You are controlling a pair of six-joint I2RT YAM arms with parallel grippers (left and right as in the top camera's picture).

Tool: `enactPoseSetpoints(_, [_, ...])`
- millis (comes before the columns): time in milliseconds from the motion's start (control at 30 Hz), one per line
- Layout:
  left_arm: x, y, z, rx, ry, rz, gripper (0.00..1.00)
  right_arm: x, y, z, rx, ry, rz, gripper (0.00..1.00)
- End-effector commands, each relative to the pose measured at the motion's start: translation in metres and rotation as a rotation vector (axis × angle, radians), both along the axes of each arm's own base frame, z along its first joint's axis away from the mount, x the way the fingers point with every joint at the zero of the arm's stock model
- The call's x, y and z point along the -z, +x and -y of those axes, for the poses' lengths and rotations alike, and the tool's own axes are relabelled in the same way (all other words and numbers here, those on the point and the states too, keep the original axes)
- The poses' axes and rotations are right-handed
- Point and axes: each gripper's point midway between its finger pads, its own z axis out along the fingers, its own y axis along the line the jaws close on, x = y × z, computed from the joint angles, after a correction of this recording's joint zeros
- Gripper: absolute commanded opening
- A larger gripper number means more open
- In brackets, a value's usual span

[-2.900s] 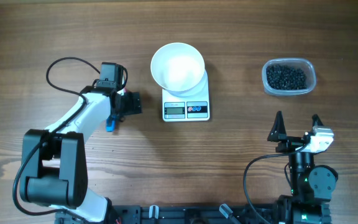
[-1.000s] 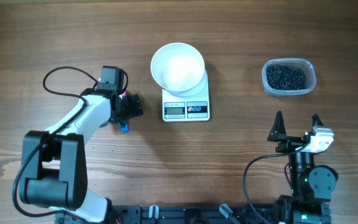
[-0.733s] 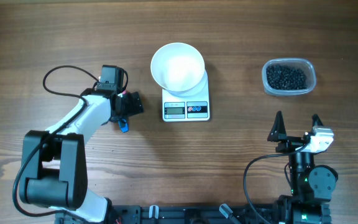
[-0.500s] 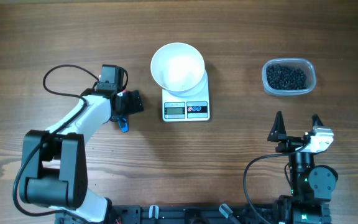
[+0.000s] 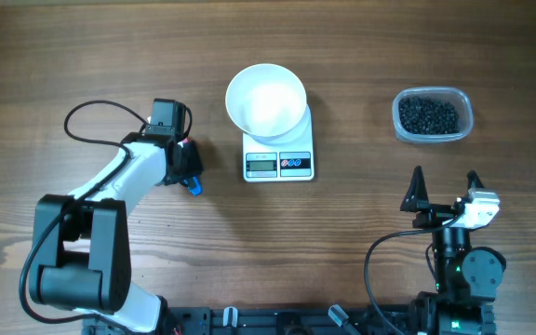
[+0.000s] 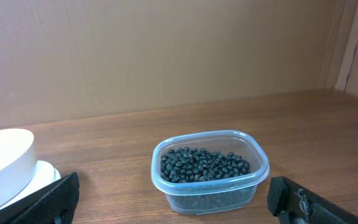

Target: Scoop item into bowl and weigh 150g on scale

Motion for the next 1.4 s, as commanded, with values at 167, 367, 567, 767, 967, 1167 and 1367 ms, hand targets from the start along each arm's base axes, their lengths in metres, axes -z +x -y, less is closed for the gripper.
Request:
enactPoseSetpoints(167, [0.006, -0.001, -0.024, -0.109, 0.114, 0.011, 0.38, -0.002, -0.001, 0.002, 0.013, 0.001, 0.01, 1.0])
enactPoseSetpoints(367, [0.006, 0.001, -0.022, -0.107, 0.103, 0.02, 0.36, -0.002, -0.001, 0.002, 0.013, 0.001, 0.009, 1.0])
enactPoseSetpoints(567, [0.007, 0.0, -0.014, -0.096, 0.057, 0.012, 0.31, -0.002, -0.001, 0.002, 0.013, 0.001, 0.01, 1.0])
enactPoseSetpoints(767, [0.008, -0.002, -0.014, -0.096, 0.058, 0.004, 0.26, -0.002, -0.001, 0.002, 0.013, 0.001, 0.01, 1.0])
enactPoseSetpoints(967, [0.009, -0.009, -0.015, -0.096, 0.064, -0.026, 0.32, -0.002, -0.001, 0.002, 0.013, 0.001, 0.01, 1.0])
enactPoseSetpoints(1167, [0.008, -0.005, -0.015, -0.096, 0.062, -0.011, 0.19, -0.002, -0.001, 0.002, 0.013, 0.001, 0.01, 1.0])
enactPoseSetpoints(1367, [0.008, -0.005, -0.015, -0.096, 0.061, -0.008, 0.18, -0.002, -0.001, 0.002, 0.013, 0.001, 0.009, 1.0])
